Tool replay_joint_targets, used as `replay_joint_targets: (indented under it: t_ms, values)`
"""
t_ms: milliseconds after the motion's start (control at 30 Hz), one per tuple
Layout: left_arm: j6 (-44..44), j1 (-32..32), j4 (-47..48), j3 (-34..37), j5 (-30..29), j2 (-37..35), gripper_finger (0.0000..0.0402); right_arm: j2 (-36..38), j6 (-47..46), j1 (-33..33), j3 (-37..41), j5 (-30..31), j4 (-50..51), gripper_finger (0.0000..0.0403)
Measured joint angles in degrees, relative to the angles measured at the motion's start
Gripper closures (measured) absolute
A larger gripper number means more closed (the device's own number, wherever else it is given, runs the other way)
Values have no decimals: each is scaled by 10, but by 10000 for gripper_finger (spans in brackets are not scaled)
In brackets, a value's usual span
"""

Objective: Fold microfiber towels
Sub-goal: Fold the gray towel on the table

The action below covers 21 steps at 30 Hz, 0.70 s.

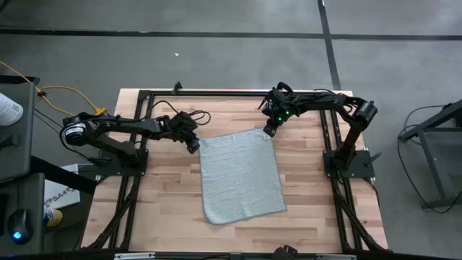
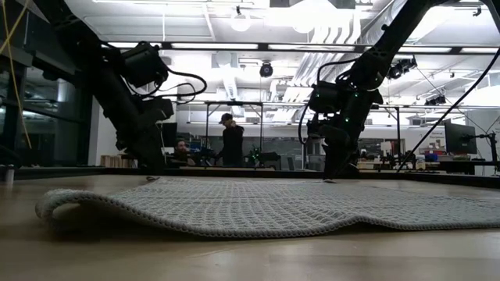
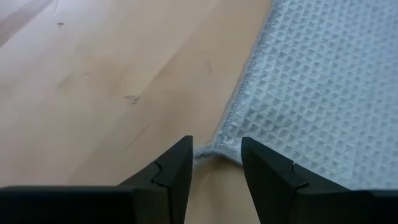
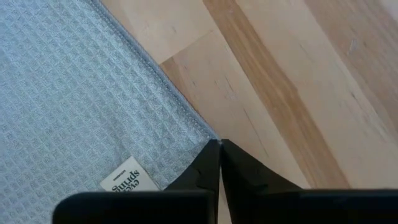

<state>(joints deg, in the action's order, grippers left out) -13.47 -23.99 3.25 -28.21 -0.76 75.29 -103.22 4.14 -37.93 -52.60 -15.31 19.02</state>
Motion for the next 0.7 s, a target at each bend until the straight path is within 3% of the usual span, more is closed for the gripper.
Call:
replay_joint_targets:
  t_ms: [433,700]
  values:
    - [12,0,11,0,24,0,263,0,-11,0,0,-8,-1,400]
    - [-5,-5,-20,-2,41,52,263,0,-13,0,0,-17,-2,400]
